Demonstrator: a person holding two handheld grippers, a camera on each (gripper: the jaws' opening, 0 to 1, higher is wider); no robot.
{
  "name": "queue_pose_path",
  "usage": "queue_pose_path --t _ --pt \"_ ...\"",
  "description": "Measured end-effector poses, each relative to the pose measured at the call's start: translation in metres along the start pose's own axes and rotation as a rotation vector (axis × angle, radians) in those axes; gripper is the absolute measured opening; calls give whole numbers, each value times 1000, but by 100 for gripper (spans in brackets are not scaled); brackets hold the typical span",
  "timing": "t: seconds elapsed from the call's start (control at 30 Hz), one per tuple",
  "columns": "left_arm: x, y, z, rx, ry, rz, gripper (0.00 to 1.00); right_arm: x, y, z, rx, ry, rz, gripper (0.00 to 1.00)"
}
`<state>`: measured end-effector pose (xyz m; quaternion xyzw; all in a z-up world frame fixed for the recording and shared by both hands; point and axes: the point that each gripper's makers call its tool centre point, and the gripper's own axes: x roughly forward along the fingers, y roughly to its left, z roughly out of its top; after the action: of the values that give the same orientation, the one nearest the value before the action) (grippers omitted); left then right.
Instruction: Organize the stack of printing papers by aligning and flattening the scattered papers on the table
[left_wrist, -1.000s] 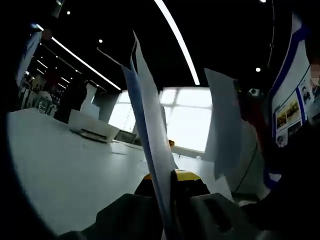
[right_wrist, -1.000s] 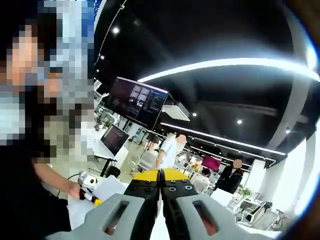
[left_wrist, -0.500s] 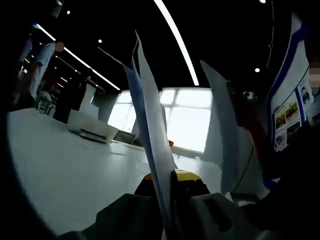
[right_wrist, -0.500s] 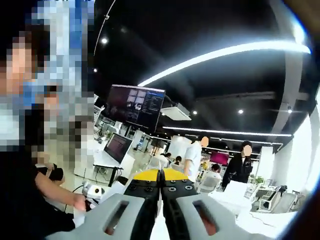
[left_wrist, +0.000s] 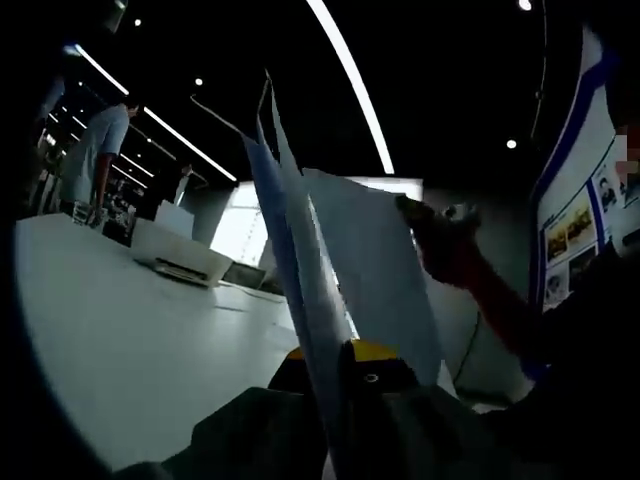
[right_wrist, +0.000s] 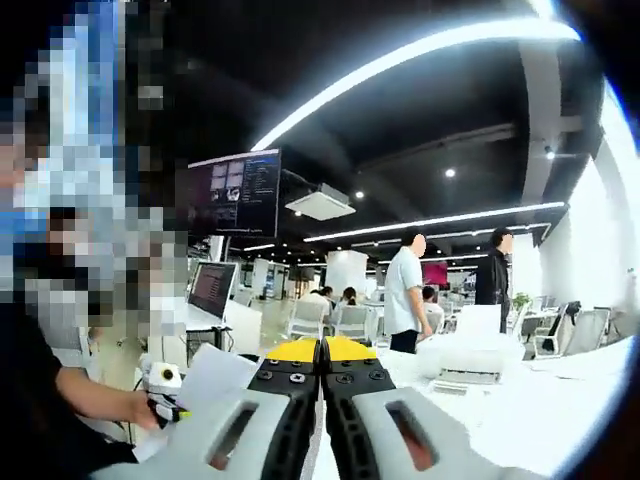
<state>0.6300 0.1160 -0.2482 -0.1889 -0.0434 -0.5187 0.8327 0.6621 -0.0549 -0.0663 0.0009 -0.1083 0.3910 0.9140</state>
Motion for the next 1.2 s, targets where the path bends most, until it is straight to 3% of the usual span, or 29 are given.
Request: queue_pose_path --t 0.17,0.7,0.9,1.2 --pt "-1 -1 1 -22 -5 -12 7 15 -9 -21 52 23 -17 0" --pt "-2 -8 9 -66 -46 -57 11 30 -16 -18 113 7 -56 0" --pt "-1 -11 11 -76 -56 -71 14 33 -11 -21 136 5 -49 0" --pt "0 -12 10 -79 -55 -78 16 40 13 -27 186 -16 -6 0"
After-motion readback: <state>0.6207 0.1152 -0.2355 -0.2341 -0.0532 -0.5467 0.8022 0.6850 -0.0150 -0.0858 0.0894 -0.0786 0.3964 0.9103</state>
